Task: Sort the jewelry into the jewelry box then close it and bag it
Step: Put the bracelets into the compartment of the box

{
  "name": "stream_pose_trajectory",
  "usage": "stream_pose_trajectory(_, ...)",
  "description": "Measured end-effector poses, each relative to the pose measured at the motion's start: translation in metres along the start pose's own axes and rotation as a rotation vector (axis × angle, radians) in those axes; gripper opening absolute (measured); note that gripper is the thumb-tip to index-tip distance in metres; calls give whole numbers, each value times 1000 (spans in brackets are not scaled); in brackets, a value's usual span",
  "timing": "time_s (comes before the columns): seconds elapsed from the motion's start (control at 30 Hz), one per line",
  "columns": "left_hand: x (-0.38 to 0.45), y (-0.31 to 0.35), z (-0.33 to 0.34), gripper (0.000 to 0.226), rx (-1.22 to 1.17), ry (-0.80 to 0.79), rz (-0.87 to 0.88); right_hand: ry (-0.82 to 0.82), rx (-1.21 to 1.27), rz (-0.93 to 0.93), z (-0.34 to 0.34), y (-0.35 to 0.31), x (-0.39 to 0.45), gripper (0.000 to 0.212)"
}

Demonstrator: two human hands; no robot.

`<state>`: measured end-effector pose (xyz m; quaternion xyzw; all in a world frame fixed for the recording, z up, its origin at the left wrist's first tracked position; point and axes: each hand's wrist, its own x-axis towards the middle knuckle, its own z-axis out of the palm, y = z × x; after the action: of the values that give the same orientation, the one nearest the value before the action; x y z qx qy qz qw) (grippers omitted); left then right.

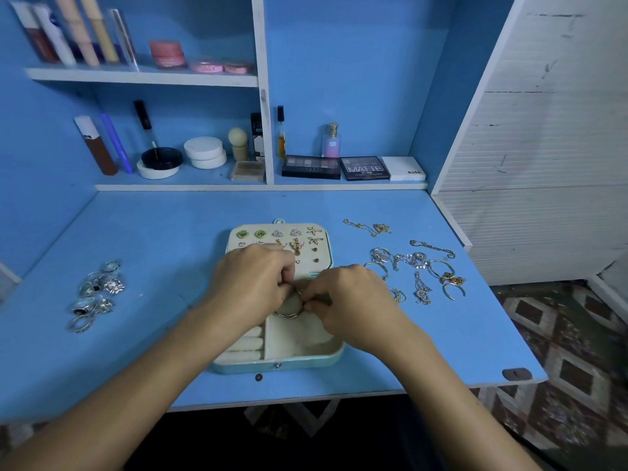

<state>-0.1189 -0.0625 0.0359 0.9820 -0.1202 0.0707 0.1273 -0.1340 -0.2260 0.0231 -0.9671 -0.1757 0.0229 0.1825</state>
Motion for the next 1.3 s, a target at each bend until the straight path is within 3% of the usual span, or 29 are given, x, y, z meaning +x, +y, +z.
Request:
stream_pose_trajectory(0.37,16,0,-3,15,-87,-46,55,179,219,6,-10,22,-6,14)
stream_pose_trajectory(0.57,35,24,3,14,-160,-36,102,326,245,157,-32,54,-10,10)
stream_pose_trajectory(0.83,67,68,11,10,-136,-190,123,408,287,377,-58,107,-17,6)
stream_pose_trajectory(1.07,85,85,23,27,-73,-303,99,310,229,564,-63,148,-16,17)
stream_pose_trajectory(1.3,87,89,33,48,-30,-323,58,190,136,631,-58,164,-14,28)
